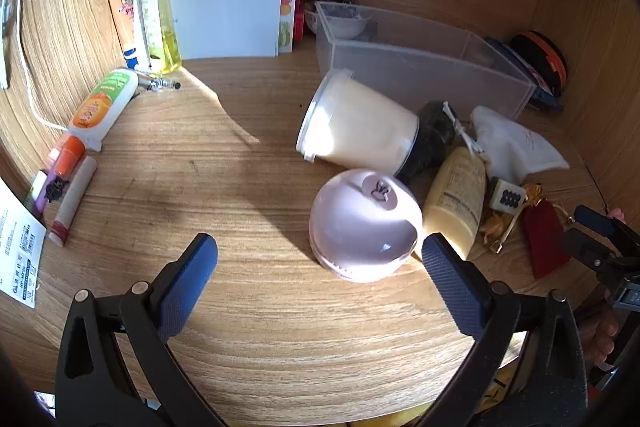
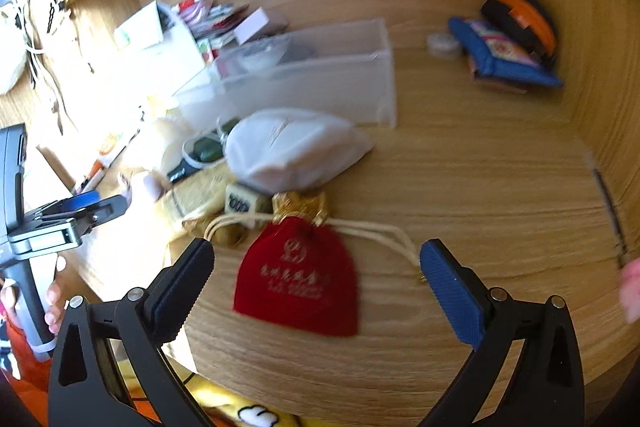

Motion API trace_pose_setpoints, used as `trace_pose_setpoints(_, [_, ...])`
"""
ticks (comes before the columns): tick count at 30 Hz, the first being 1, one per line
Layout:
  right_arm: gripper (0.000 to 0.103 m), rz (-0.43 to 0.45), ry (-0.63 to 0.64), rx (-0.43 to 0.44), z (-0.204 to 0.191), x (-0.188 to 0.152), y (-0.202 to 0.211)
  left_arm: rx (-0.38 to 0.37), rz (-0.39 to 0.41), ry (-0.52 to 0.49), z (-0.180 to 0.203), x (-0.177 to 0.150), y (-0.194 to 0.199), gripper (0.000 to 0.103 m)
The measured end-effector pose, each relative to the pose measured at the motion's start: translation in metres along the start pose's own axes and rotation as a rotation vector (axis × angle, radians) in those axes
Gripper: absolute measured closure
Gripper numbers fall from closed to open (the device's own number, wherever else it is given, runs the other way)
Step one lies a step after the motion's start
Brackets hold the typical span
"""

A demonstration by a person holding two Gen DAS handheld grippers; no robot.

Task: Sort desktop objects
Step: 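Grasp the red velvet pouch with the right gripper while the left grasps the pink compact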

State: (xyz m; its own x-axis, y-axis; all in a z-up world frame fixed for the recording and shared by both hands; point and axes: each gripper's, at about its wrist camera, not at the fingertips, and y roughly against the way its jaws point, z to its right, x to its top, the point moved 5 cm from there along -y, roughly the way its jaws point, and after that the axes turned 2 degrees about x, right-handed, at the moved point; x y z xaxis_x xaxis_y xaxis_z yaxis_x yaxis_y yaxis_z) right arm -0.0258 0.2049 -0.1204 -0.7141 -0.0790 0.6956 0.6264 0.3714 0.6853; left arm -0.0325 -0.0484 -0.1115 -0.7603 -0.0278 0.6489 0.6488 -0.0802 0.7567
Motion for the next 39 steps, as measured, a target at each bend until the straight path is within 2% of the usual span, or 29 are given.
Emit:
trace_pose_setpoints(3, [0.010, -0.030, 0.024, -0.009, -0.004, -0.004, -0.011, -0.025, -0.023, -0.011, 0.000, -0.005, -0.005, 0.000])
trace_pose_setpoints(6, [0.017, -0.054, 0.048, -0.022, -0.007, -0.005, -0.021, -0.020, -0.025, -0.024, 0.000, -0.007, -0.009, 0.000])
trace_pose_setpoints(11, [0.021, -0.038, 0.077, -0.041, -0.009, -0.004, -0.026, -0.044, -0.042, -0.014, -0.002, -0.005, -0.017, 0.000])
trace_pose_setpoints(16, [0.035, -0.025, 0.113, -0.078, -0.009, -0.001, -0.029, -0.030, -0.036, -0.035, 0.001, 0.000, -0.023, 0.000])
trace_pose_setpoints(21, [0.044, -0.009, 0.141, -0.104, -0.013, 0.002, -0.033, -0.024, -0.030, -0.053, 0.003, 0.004, -0.029, 0.000])
trace_pose_setpoints(23, [0.047, -0.002, 0.147, -0.109, -0.014, 0.002, -0.033, -0.025, -0.030, -0.061, 0.005, 0.006, -0.031, 0.006])
trace_pose_setpoints(26, [0.060, 0.003, 0.143, -0.100, -0.013, 0.004, -0.033, -0.025, -0.026, -0.086, 0.011, 0.009, -0.034, 0.015])
trace_pose_setpoints(31, [0.072, 0.006, 0.123, -0.081, -0.009, 0.003, -0.030, -0.009, -0.019, -0.107, 0.017, 0.013, -0.038, 0.018])
trace_pose_setpoints(33, [0.074, 0.008, 0.104, -0.070, -0.006, 0.004, -0.029, -0.011, -0.015, -0.120, 0.020, 0.013, -0.038, 0.025])
trace_pose_setpoints(35, [0.075, 0.009, 0.086, -0.058, -0.003, 0.004, -0.027, -0.013, -0.010, -0.158, 0.026, 0.012, -0.037, 0.041])
trace_pose_setpoints(39, [0.076, 0.028, 0.060, -0.032, 0.001, 0.008, -0.016, -0.024, -0.010, -0.171, 0.029, 0.010, -0.035, 0.041])
